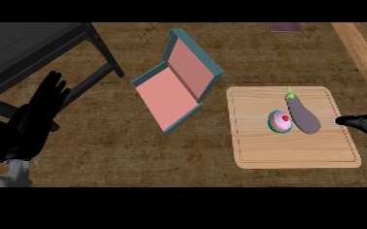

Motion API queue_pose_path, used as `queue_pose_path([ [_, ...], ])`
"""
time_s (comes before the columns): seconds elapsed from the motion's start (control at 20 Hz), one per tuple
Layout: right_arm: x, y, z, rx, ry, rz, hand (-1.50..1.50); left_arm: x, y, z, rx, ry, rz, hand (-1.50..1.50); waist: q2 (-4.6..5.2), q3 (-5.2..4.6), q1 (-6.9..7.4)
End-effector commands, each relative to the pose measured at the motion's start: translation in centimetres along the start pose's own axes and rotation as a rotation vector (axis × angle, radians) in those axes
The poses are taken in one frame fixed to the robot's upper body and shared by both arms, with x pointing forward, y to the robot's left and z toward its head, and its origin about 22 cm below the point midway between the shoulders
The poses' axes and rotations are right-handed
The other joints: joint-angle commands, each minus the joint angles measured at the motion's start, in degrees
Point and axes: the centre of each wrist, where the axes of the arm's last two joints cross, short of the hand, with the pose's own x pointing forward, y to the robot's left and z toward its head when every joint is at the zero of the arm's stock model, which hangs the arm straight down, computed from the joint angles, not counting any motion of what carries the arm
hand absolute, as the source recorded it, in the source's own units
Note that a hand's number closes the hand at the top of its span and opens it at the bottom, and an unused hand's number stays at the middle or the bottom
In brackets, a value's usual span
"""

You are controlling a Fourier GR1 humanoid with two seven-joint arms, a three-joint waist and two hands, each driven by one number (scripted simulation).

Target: Pick the cupcake from the cutting board and place it in the cardboard box

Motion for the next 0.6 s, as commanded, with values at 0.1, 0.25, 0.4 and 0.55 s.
queue_pose_path([
  [0.1, 2.0, -1.4, 2.1, 0.186, -0.095, 0.154, -1.5, 0.1, 1.0, 0.4, -0.01, 0.021, 0.033, 0.0, -0.13, -0.06, -0.2],
  [0.25, 4.3, -1.5, 1.1, 0.366, 0.037, 0.411, -1.5, -0.3, 0.2, 1.1, 0.002, 0.039, 0.036, 0.0, -0.46, -0.18, -0.19],
  [0.4, 6.3, -2.8, -0.2, 0.467, 0.146, 0.649, -1.5, -0.3, 0.5, 0.6, -0.008, 0.03, 0.029, 0.0, -0.05, -0.24, 0.27],
  [0.55, 7.7, 0.7, -1.7, 0.54, 0.206, 0.765, -1.5, -0.4, 0.6, -0.2, -0.019, 0.023, 0.034, 0.0, 0.09, -0.34, 0.59],
])
